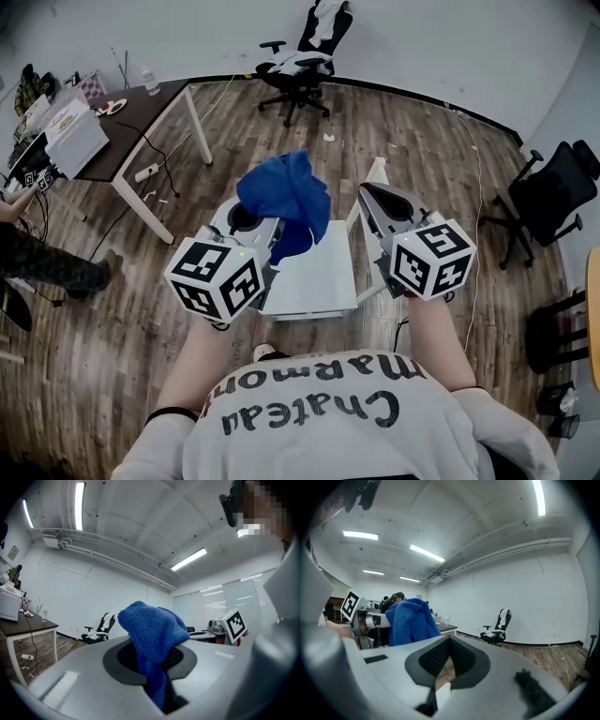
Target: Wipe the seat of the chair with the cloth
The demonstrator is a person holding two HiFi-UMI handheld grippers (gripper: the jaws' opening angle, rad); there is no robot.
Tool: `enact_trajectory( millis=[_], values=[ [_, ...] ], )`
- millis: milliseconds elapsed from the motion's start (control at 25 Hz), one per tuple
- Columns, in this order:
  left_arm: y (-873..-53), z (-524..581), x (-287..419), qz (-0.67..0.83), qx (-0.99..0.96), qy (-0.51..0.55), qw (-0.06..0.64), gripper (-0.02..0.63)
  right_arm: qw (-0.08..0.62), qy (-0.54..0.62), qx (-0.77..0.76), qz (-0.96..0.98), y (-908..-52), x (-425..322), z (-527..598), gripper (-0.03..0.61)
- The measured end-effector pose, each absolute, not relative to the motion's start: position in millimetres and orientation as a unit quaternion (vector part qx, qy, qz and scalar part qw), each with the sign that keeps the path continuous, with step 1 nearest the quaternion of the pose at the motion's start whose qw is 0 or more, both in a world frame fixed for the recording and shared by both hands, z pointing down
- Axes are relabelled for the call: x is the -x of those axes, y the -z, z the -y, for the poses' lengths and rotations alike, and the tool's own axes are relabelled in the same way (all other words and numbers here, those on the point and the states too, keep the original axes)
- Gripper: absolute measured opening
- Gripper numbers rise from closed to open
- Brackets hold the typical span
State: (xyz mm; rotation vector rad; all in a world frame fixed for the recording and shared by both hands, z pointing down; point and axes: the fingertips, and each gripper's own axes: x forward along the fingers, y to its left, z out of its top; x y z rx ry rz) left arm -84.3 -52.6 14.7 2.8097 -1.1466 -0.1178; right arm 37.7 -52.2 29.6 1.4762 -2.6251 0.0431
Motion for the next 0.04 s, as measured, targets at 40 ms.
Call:
enact_trajectory(
  millis=[40],
  values=[
    [-15.0, 52.6, 84.8, 0.377, -0.924, 0.039, 0.052, 0.066, 0.065, -0.014, -0.489, 0.870, -30.4, -37.5, 52.3, 0.014]
  ],
)
